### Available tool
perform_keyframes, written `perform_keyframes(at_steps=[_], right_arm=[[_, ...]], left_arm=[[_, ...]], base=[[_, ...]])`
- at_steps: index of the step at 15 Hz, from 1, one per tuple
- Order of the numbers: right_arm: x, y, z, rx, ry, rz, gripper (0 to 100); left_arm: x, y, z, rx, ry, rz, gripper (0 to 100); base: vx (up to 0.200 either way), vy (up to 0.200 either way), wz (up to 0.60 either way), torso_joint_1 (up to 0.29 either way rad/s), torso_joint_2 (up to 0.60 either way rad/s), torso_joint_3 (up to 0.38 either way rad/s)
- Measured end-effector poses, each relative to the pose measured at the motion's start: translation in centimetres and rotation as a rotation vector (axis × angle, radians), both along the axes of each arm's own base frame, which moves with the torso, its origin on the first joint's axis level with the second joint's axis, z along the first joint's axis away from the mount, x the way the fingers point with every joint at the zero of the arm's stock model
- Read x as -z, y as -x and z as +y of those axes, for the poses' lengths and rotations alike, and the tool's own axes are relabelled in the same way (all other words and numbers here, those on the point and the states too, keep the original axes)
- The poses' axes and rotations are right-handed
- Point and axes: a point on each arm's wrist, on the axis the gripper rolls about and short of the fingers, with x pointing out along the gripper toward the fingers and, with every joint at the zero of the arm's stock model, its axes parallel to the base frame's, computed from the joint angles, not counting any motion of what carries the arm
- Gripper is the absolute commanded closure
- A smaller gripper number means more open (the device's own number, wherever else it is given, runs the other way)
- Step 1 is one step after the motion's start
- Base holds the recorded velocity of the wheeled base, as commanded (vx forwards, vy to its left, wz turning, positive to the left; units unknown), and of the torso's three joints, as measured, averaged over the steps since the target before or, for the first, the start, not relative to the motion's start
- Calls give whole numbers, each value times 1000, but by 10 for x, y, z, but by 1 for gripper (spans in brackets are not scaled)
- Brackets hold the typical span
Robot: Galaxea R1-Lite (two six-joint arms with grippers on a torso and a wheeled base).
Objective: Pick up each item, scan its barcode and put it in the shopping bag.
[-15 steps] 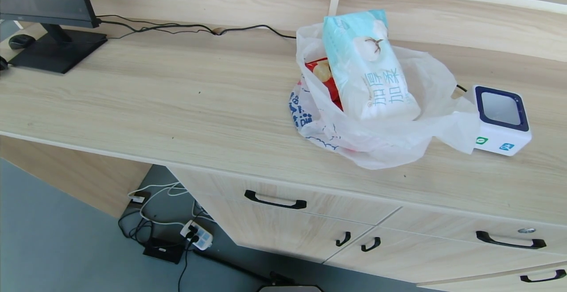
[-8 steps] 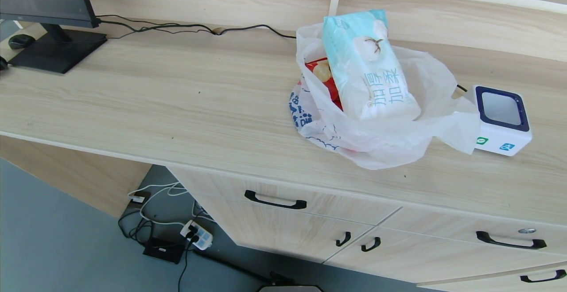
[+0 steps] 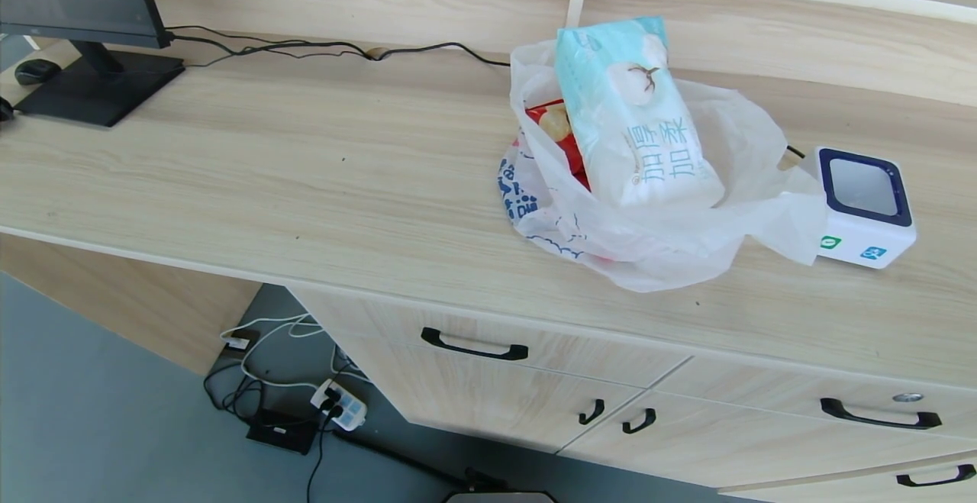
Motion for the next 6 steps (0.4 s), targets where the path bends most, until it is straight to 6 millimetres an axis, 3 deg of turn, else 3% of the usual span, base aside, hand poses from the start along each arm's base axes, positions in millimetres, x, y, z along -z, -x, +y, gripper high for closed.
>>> perform_keyframes(at_steps=[6], right_arm=[[1,2,0,2,-2,-29,0]], left_arm=[[0,0,0,-1,36,1,0]], base=[[0,0,0,0,0,0]])
